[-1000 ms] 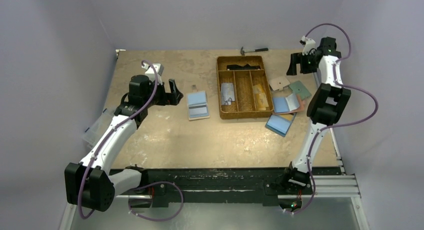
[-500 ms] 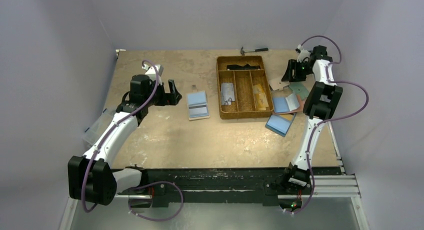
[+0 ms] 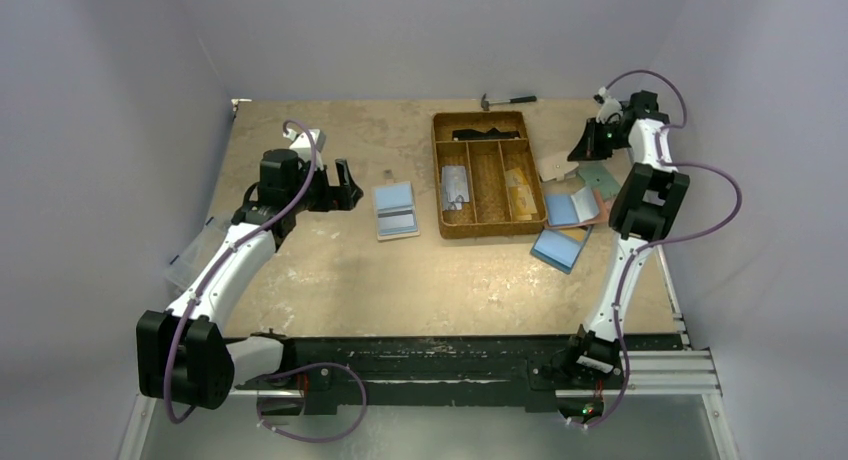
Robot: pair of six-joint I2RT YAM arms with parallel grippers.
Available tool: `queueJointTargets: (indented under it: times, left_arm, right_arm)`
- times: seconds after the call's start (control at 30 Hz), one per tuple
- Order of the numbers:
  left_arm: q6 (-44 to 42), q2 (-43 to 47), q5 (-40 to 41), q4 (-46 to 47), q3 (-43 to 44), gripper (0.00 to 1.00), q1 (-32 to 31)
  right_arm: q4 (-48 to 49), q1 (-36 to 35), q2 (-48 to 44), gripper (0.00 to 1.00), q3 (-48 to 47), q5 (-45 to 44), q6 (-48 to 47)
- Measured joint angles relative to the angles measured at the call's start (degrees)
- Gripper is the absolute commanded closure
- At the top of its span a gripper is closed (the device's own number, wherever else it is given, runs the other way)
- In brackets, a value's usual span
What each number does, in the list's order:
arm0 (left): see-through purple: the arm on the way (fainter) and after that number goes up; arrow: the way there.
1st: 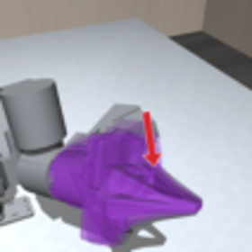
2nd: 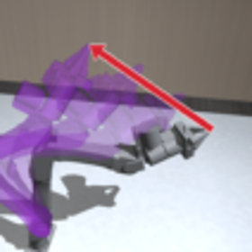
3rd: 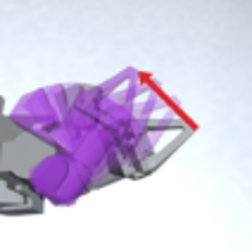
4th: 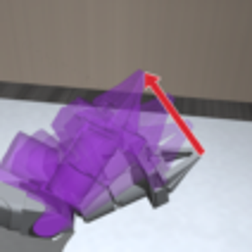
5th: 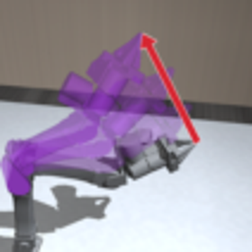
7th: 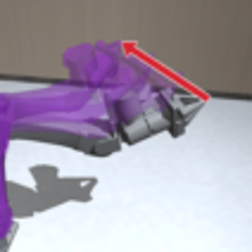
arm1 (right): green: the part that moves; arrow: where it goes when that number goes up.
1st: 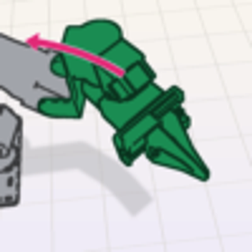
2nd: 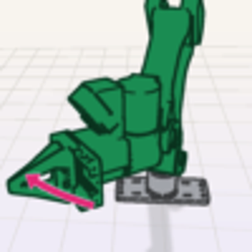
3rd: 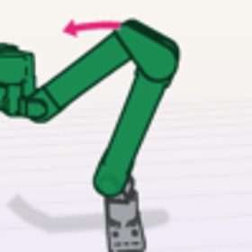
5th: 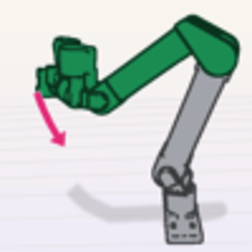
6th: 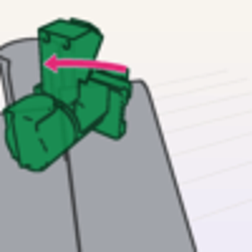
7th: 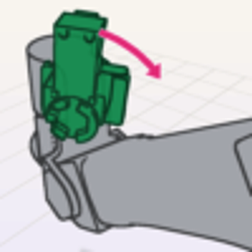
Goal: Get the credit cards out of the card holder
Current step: Pick up the card holder from the center of the board, then place the card holder at the center of the board.
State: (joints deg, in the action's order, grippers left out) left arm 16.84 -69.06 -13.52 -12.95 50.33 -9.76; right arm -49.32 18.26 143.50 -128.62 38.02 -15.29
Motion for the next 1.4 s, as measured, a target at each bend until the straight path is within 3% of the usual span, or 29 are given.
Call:
queueJointTargets:
  times: [0.17, 0.4, 0.57, 0.77, 0.97, 1.1, 1.3, 1.37, 1.4]
  left_arm:
    - [0.00, 0.00, -0.48, 0.00, 0.00, 0.03, 0.00]
    - [0.00, 0.00, -1.53, 0.02, 0.00, 0.03, 0.07]
    - [-0.02, 0.02, -2.89, 0.07, -0.04, 0.03, 0.07]
    - [-0.07, 0.09, -6.03, 1.05, -0.42, 0.05, 0.15]
    - [-0.13, 0.46, -11.89, 3.65, -1.11, 0.07, 0.28]
    - [0.07, 0.72, -16.09, 5.92, -2.05, 0.07, 0.28]
    - [0.59, 0.94, -21.24, 9.38, -3.39, 0.07, 0.20]
    - [1.01, 0.96, -22.14, 10.47, -3.58, 0.07, -0.11]
    - [1.36, 0.96, -22.47, 11.28, -3.78, 0.07, -0.42]
  right_arm:
    - [1.27, -0.17, -7.85, 1.00, 6.05, 0.35, -0.61]
    - [14.43, -0.52, -29.90, 1.00, 24.87, 0.09, 0.59]
    - [18.73, -0.59, -40.35, 1.00, 32.37, 0.22, 0.04]
    - [17.20, -0.59, -49.40, 1.00, 38.80, 2.40, -3.61]
    - [5.35, -2.14, -55.52, 1.00, 40.52, 8.76, -15.08]
    - [-4.79, -7.67, -58.97, 1.00, 44.26, 12.11, -26.34]
    - [-11.17, -24.41, -61.16, 1.00, 56.85, 13.92, -34.69]
    - [-11.19, -28.33, -61.16, 0.94, 59.32, 14.58, -34.95]
    - [-10.82, -30.14, -61.09, 0.84, 60.43, 14.88, -34.88]
